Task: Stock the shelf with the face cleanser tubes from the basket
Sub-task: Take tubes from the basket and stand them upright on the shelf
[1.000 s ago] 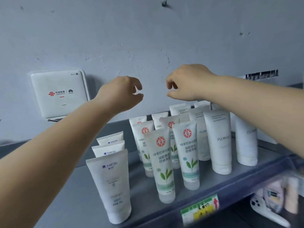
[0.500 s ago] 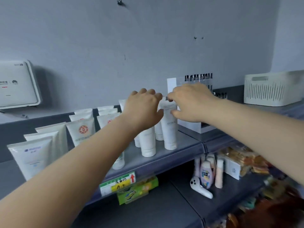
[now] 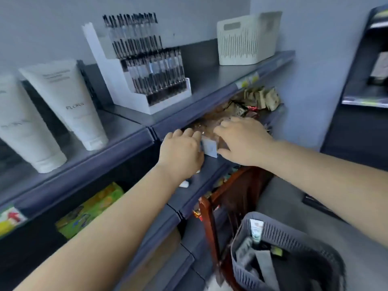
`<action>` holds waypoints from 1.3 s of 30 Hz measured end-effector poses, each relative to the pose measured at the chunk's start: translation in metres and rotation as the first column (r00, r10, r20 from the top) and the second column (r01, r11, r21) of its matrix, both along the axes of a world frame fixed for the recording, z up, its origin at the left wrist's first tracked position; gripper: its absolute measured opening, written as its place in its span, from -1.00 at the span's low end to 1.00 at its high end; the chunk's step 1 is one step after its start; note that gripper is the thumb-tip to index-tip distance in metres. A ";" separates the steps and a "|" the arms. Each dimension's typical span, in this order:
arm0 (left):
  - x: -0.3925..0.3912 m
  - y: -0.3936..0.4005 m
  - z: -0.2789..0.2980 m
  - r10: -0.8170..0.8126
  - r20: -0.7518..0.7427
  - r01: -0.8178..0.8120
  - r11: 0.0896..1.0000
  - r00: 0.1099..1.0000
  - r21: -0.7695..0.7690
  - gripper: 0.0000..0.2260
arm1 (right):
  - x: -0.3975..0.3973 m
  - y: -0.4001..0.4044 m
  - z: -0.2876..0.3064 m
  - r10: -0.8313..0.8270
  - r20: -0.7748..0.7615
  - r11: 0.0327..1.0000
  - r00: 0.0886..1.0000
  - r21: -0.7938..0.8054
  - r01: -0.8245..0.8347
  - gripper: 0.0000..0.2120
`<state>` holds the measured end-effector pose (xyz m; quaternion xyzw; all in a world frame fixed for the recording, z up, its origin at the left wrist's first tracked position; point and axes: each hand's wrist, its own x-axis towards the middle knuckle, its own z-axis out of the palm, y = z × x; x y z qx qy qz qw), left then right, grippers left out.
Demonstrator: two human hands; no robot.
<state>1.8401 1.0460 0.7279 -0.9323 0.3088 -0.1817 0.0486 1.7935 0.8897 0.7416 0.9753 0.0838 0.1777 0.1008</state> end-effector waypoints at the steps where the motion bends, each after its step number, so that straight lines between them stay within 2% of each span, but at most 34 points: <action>1: 0.003 -0.012 -0.017 -0.016 -0.030 0.016 1.000 0.999 0.023 -0.65 | -0.003 -0.014 -0.017 -0.038 -0.029 0.999 0.999 0.021 0.039 -0.60; 5: 0.013 -0.057 -0.083 -0.121 -0.185 0.137 0.988 0.975 0.076 -0.63 | -0.016 -0.060 -0.083 -0.200 -0.195 0.971 0.960 0.093 0.221 -0.56; 10: 0.028 -0.105 -0.156 -0.228 -0.346 0.287 0.950 0.910 0.127 -0.59 | -0.032 -0.096 -0.165 -0.321 -0.402 0.891 0.857 0.178 0.417 -0.56; 17: 0.046 -0.155 -0.251 -0.329 -0.543 0.473 0.869 0.773 0.147 -0.63 | -0.046 -0.134 -0.265 -0.414 -0.595 0.705 0.689 0.269 0.656 -0.59; 23: 0.040 -0.184 -0.351 -0.238 -0.768 0.505 0.854 0.594 0.126 -0.68 | -0.073 -0.153 -0.366 -0.378 -0.746 0.497 0.549 0.337 0.800 -0.63; 26: 0.028 -0.191 -0.399 -0.168 -0.859 0.479 0.872 0.484 0.100 -0.77 | -0.089 -0.156 -0.407 -0.315 -0.831 0.400 0.460 0.323 0.858 -0.56; 30: 0.012 -0.199 -0.459 -0.074 -0.923 0.455 0.883 0.378 0.115 -0.70 | -0.109 -0.158 -0.462 -0.182 -0.934 0.466 0.309 0.195 0.863 -0.57; 33: 0.003 -0.207 -0.503 0.029 -0.952 0.393 0.907 0.305 0.153 -0.70 | -0.120 -0.157 -0.495 -0.124 -0.969 0.472 0.212 0.131 0.872 -0.50; 37: -0.008 -0.217 -0.551 0.148 -0.975 0.164 0.971 0.167 0.175 -0.71 | -0.127 -0.154 -0.541 -0.164 -0.961 0.560 0.224 0.096 0.823 -0.59; 39: -0.013 -0.222 -0.570 0.184 -0.978 0.029 0.982 0.096 0.188 -0.70 | -0.128 -0.156 -0.559 -0.152 -0.961 0.518 0.230 0.121 0.847 -0.64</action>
